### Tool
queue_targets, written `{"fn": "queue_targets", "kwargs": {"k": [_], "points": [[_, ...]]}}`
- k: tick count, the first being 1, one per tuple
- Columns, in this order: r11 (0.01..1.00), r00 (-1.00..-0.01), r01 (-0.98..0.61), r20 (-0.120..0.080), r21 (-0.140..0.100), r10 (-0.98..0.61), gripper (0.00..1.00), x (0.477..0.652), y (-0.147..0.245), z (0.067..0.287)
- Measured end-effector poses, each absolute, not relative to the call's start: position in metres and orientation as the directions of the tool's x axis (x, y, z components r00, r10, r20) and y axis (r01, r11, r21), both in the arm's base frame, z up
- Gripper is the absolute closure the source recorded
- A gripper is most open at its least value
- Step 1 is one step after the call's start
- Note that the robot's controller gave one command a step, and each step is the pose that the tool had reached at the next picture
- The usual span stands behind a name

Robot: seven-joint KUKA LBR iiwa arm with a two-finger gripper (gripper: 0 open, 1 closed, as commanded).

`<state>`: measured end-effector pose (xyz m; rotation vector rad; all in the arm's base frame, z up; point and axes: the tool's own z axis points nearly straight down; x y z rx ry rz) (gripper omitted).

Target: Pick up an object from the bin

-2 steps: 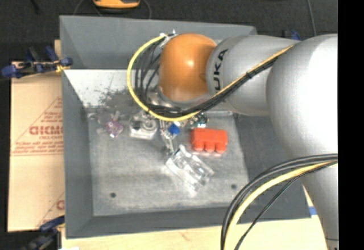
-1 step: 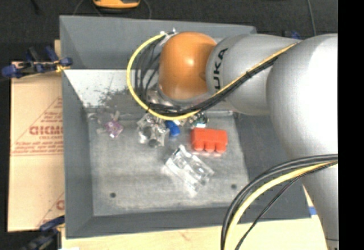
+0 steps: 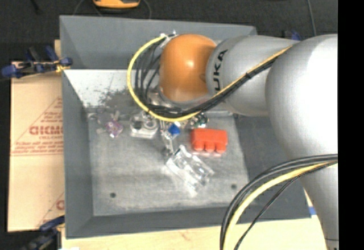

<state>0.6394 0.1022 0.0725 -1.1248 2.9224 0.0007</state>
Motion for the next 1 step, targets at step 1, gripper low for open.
{"fn": "queue_targets", "kwargs": {"k": [1], "points": [[0.743, -0.743, -0.669, -0.018, -0.005, -0.669, 1.00, 0.6420, 0.1040, 0.0765]]}}
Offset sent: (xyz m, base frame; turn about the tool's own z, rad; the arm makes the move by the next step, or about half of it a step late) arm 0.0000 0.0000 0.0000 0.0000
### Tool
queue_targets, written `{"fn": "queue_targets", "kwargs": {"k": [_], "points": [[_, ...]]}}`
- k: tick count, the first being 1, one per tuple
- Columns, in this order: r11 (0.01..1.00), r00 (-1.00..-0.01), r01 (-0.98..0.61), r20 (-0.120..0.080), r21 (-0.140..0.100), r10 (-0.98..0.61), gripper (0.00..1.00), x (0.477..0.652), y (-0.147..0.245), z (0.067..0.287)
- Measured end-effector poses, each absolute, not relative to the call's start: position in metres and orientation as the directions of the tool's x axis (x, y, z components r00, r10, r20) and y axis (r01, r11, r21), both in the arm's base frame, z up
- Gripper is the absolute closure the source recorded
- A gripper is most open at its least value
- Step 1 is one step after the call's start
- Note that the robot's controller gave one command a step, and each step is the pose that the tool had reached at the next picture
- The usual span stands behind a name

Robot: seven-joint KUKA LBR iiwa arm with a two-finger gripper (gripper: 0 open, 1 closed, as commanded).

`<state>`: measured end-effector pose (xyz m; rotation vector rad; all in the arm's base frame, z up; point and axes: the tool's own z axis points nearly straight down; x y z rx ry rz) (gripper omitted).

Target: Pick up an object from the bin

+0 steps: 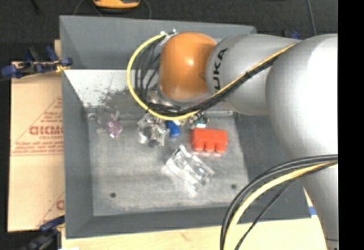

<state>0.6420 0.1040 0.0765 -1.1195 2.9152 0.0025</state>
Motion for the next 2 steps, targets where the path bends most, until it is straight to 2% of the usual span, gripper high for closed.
{"fn": "queue_targets", "kwargs": {"k": [1, 2], "points": [[0.742, -0.742, -0.670, -0.009, -0.003, -0.670, 0.00, 0.6393, 0.1021, 0.0724], [0.743, -0.743, -0.669, -0.018, -0.005, -0.669, 1.00, 0.6419, 0.1040, 0.0764]]}}
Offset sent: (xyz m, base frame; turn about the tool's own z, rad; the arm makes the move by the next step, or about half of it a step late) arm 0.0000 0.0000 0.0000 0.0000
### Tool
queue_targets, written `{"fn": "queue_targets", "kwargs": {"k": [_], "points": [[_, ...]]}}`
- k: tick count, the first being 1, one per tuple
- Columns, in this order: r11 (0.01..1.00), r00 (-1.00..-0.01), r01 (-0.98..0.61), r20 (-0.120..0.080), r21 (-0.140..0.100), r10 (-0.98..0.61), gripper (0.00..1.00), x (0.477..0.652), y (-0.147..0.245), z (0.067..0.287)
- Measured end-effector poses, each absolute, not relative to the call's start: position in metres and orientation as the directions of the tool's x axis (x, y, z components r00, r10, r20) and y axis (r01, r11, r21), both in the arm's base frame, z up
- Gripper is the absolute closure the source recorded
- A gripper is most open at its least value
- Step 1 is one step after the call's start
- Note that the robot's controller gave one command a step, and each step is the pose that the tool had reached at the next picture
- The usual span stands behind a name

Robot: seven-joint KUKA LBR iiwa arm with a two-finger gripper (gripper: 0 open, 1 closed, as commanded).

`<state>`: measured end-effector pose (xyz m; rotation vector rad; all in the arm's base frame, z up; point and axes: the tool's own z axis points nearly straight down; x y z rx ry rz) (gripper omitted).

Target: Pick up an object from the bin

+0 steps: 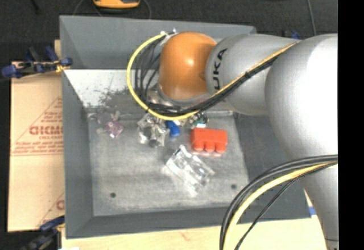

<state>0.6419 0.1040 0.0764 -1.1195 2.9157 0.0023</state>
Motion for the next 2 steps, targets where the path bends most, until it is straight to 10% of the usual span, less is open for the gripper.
{"fn": "queue_targets", "kwargs": {"k": [1, 2], "points": [[0.742, -0.742, -0.670, -0.009, -0.003, -0.670, 0.00, 0.6392, 0.1021, 0.0723], [0.744, -0.743, -0.669, -0.017, -0.005, -0.669, 1.00, 0.6418, 0.1038, 0.0763]]}}
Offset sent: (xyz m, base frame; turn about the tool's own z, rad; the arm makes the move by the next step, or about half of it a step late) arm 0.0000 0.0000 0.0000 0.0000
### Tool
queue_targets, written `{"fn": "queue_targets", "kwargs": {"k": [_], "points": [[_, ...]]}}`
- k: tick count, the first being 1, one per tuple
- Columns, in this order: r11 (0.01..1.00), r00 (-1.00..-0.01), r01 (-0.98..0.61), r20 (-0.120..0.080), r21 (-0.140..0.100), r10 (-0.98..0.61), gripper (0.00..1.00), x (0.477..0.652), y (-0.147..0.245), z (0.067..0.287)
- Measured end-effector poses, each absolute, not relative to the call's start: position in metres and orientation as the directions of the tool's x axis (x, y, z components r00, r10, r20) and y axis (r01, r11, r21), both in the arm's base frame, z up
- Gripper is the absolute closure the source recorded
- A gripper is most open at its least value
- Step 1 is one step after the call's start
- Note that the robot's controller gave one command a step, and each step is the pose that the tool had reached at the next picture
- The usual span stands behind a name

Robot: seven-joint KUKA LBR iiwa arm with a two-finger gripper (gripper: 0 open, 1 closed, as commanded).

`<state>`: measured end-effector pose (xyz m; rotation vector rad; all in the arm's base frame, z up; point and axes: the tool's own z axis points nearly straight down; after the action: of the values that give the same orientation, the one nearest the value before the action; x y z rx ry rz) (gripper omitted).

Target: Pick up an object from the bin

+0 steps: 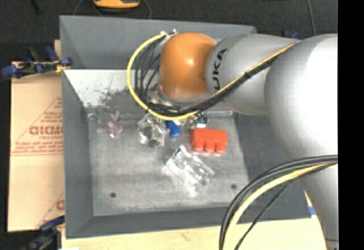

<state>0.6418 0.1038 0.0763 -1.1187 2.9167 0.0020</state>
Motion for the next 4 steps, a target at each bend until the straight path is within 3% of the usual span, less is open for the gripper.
{"fn": "queue_targets", "kwargs": {"k": [1, 2, 3, 4], "points": [[0.741, -0.741, -0.671, -0.008, -0.003, -0.671, 0.00, 0.6392, 0.1021, 0.0723], [0.742, -0.742, -0.670, -0.017, -0.005, -0.670, 1.00, 0.6418, 0.1038, 0.0763], [0.742, -0.742, -0.670, -0.008, -0.003, -0.670, 0.00, 0.6391, 0.1021, 0.0723], [0.743, -0.743, -0.669, -0.017, -0.005, -0.669, 1.00, 0.6418, 0.1036, 0.0762]]}}
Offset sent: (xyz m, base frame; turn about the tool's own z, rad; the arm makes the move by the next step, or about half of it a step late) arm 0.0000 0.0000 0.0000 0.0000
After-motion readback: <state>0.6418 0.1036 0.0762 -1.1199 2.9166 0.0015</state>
